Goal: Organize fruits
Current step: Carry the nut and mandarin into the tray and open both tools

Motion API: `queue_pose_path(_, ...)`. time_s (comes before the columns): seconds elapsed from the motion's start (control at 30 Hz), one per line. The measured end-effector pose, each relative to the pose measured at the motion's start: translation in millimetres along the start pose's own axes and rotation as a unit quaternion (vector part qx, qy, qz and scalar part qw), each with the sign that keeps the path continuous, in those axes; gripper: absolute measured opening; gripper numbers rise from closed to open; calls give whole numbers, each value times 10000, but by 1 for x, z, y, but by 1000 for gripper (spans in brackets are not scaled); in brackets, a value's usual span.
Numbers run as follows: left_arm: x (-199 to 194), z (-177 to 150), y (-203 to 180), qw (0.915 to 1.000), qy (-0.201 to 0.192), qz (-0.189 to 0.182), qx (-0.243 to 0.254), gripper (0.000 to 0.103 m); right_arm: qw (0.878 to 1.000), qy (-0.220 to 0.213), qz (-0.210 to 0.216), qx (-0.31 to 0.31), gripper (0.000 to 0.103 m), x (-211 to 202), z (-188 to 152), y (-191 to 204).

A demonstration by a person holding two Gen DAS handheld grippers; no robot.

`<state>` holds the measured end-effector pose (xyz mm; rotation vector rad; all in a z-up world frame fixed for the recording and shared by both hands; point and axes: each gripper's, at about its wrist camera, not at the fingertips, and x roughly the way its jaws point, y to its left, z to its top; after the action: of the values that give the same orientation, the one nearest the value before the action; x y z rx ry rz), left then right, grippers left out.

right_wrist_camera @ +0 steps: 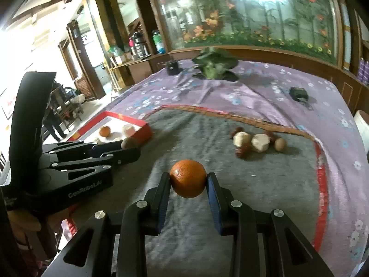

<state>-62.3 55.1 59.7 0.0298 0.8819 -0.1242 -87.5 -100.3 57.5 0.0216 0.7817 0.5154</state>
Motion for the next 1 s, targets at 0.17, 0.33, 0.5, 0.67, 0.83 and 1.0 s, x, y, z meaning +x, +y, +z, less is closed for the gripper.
queue_pose_path(0.17,-11,-8,18,9998,-62,98,-155,23,9999,-3,105,-134,31,4,0,24)
queue_pose_path(0.33,-17,-16,35,9993,-91,156,-335,23,9997,26,163,-201,31,12,3,43)
queue_pose_path(0.5,-24,-20,53,9983,-149,253,-495,23,9990,71,230,-379,31,19,9,65)
queue_pose_path(0.67,-29,-25,72,9970,-165,367,-660,23,9982,88,289,-525,31,25,13,79)
queue_pose_path(0.83,-37,-31,95,9949,-202,509,-850,23,9966,113,409,-711,31,32,20,97)
queue_pose_path(1.0,-42,-42,120,9927,-174,667,-990,23,9945,162,562,-864,31,41,25,114)
